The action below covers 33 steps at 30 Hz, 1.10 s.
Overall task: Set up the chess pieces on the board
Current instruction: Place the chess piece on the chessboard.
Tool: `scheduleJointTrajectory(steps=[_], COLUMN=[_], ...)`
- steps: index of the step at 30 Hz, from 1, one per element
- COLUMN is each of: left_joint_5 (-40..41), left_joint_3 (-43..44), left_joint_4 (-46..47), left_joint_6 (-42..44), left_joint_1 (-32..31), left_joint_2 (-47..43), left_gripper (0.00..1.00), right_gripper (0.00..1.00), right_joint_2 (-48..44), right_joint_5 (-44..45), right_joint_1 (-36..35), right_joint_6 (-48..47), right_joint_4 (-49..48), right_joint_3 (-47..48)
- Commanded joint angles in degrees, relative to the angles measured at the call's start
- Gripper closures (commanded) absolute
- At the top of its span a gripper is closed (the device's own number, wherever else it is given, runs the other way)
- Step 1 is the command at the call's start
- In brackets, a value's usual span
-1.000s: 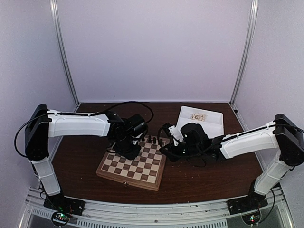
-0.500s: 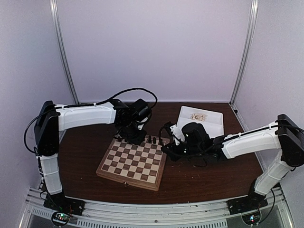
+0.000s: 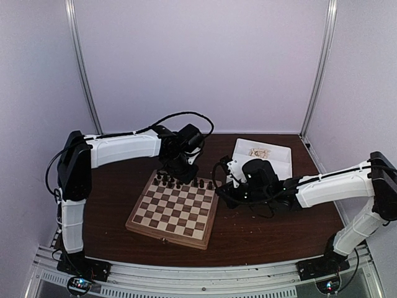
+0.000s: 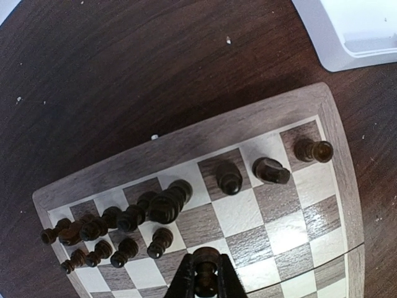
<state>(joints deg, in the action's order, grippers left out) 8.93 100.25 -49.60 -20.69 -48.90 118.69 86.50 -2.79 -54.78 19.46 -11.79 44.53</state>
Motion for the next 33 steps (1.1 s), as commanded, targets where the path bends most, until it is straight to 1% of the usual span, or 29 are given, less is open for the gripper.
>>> scheduleJointTrajectory(steps=[1, 8, 24, 29, 33], left_joint_5=[-0.3, -0.3, -0.8, -0.3, -0.3], left_joint_3=[2.3, 2.2, 2.1, 2.0, 2.2], left_joint_4=[-0.5, -0.5, 0.1, 0.3, 0.3], left_joint_6=[1.9, 1.8, 1.5, 1.5, 1.4], left_joint_1=[0.5, 0.8, 1.1, 1.3, 1.3], left_joint_2=[2.2, 3.2, 6.1, 6.5, 6.6], left_gripper=[0.97, 0.97, 0.96, 0.92, 0.85], right_gripper=[0.99, 1.00, 1.00, 1.00, 1.00], right_joint_2=[-2.3, -3.5, -3.9, -3.8, -3.7], right_joint_5=[2.5, 3.9, 4.1, 4.1, 4.2], right_joint_1=[-0.2, -0.2, -0.2, -0.2, -0.2], right_joint_6=[-0.7, -0.9, -1.1, -1.2, -1.2], right_joint_4=[0.7, 0.9, 1.2, 1.4, 1.4], right_joint_3=[-0.9, -1.3, -1.3, -1.1, -1.2])
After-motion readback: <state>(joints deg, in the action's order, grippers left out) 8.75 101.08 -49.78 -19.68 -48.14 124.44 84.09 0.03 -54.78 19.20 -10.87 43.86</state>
